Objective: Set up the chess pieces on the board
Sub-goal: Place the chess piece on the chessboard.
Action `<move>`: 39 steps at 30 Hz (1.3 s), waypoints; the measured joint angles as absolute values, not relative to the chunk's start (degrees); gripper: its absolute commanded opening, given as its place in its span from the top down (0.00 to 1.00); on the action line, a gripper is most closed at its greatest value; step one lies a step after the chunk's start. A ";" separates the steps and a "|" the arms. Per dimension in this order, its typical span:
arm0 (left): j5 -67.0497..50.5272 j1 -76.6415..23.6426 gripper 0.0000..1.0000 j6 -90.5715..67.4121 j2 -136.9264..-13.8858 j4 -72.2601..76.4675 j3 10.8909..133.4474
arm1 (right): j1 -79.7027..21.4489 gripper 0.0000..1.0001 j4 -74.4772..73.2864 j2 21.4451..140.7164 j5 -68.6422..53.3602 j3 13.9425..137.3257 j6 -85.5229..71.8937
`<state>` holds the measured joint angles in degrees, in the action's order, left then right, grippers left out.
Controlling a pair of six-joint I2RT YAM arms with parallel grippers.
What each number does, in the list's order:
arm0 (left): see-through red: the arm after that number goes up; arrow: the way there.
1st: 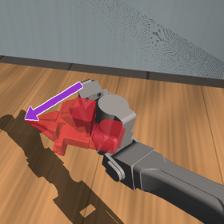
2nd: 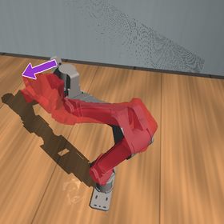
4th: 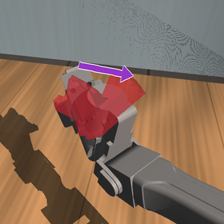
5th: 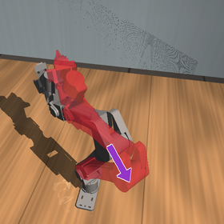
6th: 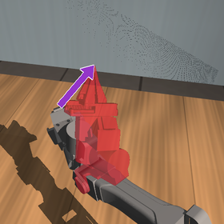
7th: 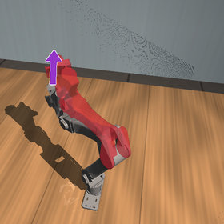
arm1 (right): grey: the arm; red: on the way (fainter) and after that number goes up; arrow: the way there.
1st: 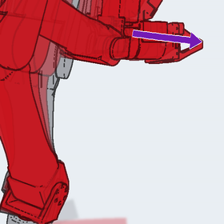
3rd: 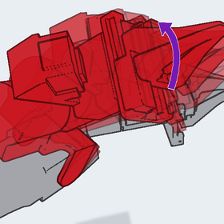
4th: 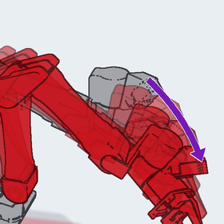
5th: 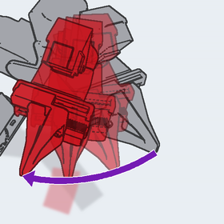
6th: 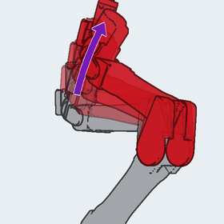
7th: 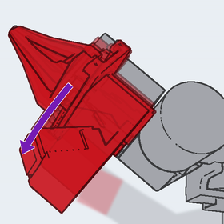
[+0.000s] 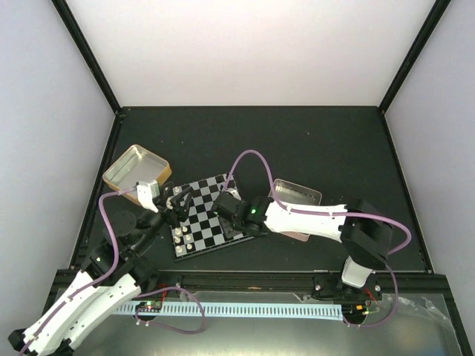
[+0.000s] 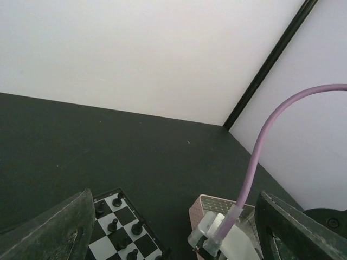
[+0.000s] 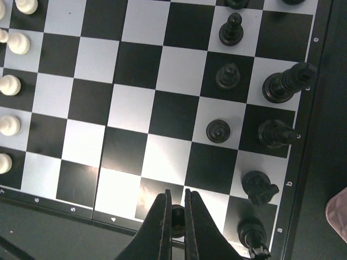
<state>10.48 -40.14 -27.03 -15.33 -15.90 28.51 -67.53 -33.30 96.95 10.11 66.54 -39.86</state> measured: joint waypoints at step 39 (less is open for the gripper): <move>12.88 -40.14 0.17 -24.05 -17.78 -16.32 31.70 | -67.05 0.76 -44.03 108.73 15.27 76.27 -46.57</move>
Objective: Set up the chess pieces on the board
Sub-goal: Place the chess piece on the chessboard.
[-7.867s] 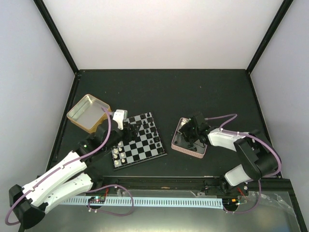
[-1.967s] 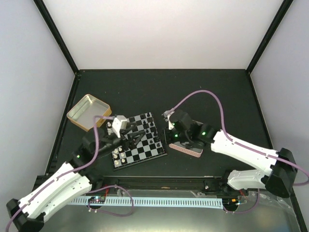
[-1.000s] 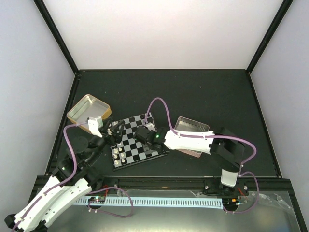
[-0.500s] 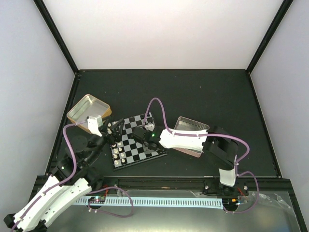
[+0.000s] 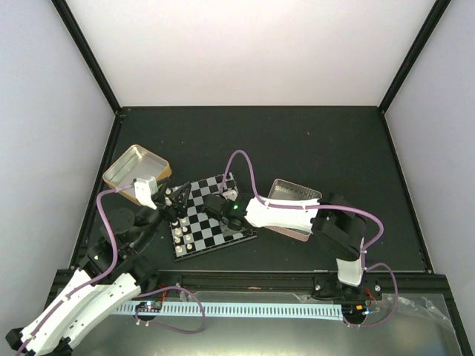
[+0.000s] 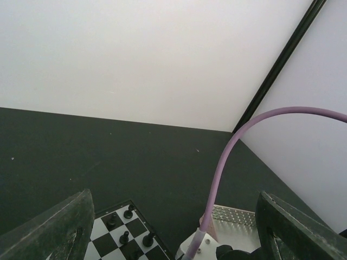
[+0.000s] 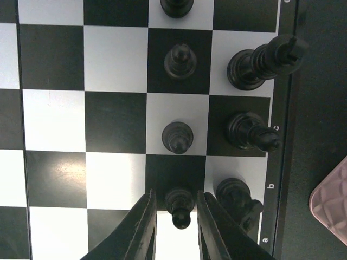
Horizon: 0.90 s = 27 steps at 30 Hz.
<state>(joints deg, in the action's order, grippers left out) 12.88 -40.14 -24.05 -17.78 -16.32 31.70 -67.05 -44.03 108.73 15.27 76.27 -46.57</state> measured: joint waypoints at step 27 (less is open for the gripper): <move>12.88 -40.14 0.17 -24.05 -17.76 -16.95 31.86 | -65.84 0.74 -45.84 107.24 11.79 77.36 -45.04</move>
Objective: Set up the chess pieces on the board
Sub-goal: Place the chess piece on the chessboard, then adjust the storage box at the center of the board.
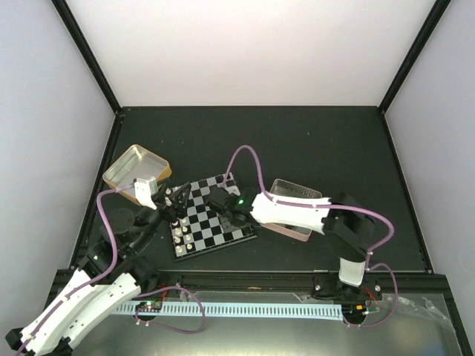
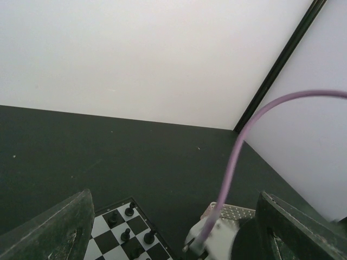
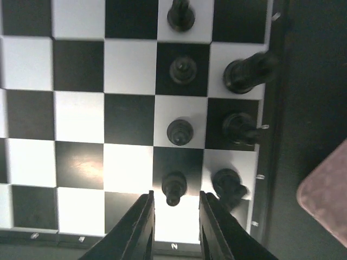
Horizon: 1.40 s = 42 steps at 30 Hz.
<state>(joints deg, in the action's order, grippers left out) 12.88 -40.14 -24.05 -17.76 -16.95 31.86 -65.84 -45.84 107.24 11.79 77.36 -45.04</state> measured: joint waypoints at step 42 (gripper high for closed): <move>11.94 -40.12 0.17 -24.12 -20.75 -17.54 33.61 | -26.11 0.81 -42.15 103.57 14.63 68.58 -11.44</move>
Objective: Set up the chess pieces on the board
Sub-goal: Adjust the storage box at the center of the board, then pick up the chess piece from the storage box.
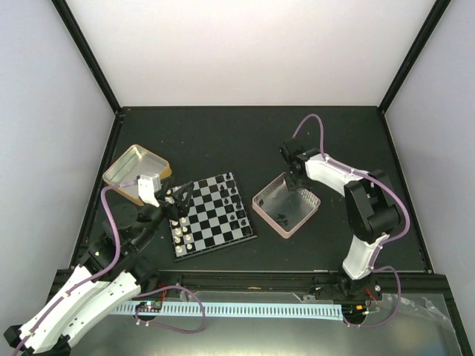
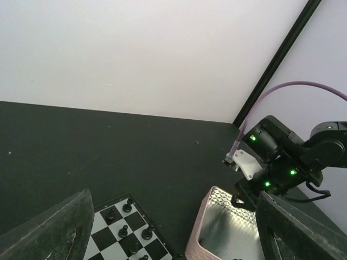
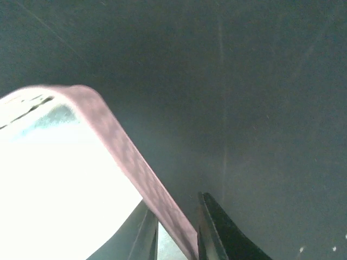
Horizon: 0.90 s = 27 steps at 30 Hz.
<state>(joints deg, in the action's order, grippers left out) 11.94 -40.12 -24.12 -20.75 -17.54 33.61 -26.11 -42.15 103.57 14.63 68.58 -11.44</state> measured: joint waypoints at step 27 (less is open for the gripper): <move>10.04 -40.12 0.17 -24.18 -22.70 -17.10 33.61 | -31.22 0.60 -44.56 83.31 12.38 58.46 -24.95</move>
